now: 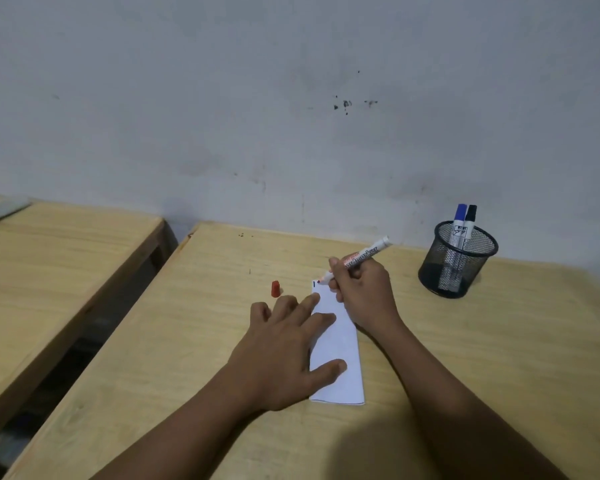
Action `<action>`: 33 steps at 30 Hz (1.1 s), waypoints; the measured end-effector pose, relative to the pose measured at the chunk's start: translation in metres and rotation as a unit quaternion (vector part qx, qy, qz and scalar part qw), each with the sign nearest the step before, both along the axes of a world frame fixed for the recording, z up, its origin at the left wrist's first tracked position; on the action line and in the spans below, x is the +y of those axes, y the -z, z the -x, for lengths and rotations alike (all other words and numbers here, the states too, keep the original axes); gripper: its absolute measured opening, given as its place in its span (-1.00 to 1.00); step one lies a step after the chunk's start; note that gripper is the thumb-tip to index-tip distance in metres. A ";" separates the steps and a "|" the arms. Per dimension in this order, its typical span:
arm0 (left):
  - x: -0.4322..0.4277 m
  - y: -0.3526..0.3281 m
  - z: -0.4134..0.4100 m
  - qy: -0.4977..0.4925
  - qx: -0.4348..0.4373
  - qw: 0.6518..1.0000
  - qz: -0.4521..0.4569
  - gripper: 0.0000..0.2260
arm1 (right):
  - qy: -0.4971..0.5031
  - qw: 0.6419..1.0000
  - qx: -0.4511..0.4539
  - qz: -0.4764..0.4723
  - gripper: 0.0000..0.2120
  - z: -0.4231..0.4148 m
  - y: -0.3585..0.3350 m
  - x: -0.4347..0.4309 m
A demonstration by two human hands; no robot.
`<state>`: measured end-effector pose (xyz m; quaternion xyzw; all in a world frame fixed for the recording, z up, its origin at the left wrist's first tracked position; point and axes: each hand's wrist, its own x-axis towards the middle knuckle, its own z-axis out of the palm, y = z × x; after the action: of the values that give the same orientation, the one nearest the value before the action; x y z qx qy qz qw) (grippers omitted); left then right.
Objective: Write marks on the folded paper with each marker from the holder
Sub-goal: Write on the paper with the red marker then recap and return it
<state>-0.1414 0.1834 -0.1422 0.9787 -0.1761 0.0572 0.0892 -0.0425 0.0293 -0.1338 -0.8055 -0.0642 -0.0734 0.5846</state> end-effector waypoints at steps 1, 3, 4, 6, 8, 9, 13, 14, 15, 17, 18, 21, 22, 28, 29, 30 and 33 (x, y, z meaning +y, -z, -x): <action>0.000 0.000 0.000 0.000 -0.001 1.000 0.000 -0.38 | -0.006 1.000 -0.003 0.001 -0.78 0.000 0.000 0.000; 0.000 0.001 0.000 0.001 -0.002 1.000 0.001 -0.38 | -0.014 1.000 -0.006 0.002 -0.79 0.001 -0.001 0.002; 0.000 0.002 0.000 0.002 -0.003 1.000 0.004 -0.38 | -0.015 1.000 -0.007 0.002 -0.79 0.001 -0.001 0.002; 0.000 0.002 -0.001 0.002 -0.008 1.000 0.004 -0.38 | -0.012 1.000 -0.007 0.009 -0.79 0.001 -0.001 0.003; 0.000 0.003 0.000 0.001 -0.009 1.000 0.003 -0.38 | -0.009 1.000 -0.008 0.019 -0.78 0.001 -0.001 0.003; 0.000 0.003 0.000 0.001 -0.008 1.000 0.002 -0.38 | -0.008 1.000 -0.010 0.025 -0.78 0.001 0.000 0.003; 0.000 0.002 0.000 0.000 -0.004 1.000 0.001 -0.38 | -0.004 0.999 -0.006 0.040 -0.79 0.001 0.001 0.003; 0.000 0.001 0.000 0.001 -0.003 1.000 0.001 -0.38 | -0.002 0.999 -0.004 0.042 -0.78 0.001 0.001 0.003; 0.000 0.001 0.001 0.001 -0.002 1.000 0.000 -0.38 | -0.001 0.999 -0.002 0.045 -0.77 0.000 0.002 0.003; 0.000 0.001 0.001 0.000 -0.001 1.000 0.000 -0.38 | 0.000 0.999 -0.003 0.051 -0.75 0.000 0.002 0.003; 0.000 0.001 0.001 0.000 0.000 1.000 0.000 -0.38 | 0.000 0.999 -0.002 0.052 -0.76 0.000 0.002 0.003; -0.001 0.001 0.000 -0.002 0.002 1.000 0.003 -0.38 | -0.001 0.998 -0.003 0.060 -0.76 -0.001 0.002 0.003; -0.001 0.002 0.000 -0.002 0.000 1.000 0.005 -0.38 | -0.002 0.998 -0.007 0.068 -0.74 -0.001 0.002 0.003; 0.000 0.002 0.001 -0.002 -0.009 1.000 0.005 -0.39 | -0.004 0.995 -0.022 0.097 -0.70 -0.002 0.001 0.000; 0.000 0.002 0.001 -0.001 -0.008 1.000 0.004 -0.39 | -0.002 0.995 -0.024 0.101 -0.70 -0.003 0.001 0.000; 0.000 0.001 0.001 0.000 -0.008 1.000 0.003 -0.39 | -0.002 0.994 -0.025 0.104 -0.71 -0.003 0.002 0.000; 0.000 0.001 0.002 0.002 -0.004 1.000 0.000 -0.39 | -0.001 0.995 -0.024 0.099 -0.71 -0.002 0.002 0.002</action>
<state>-0.1431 0.1833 -0.1429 0.9781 -0.1782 0.0612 0.0885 -0.0410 0.0308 -0.1355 -0.8572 -0.0862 -0.0850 0.5006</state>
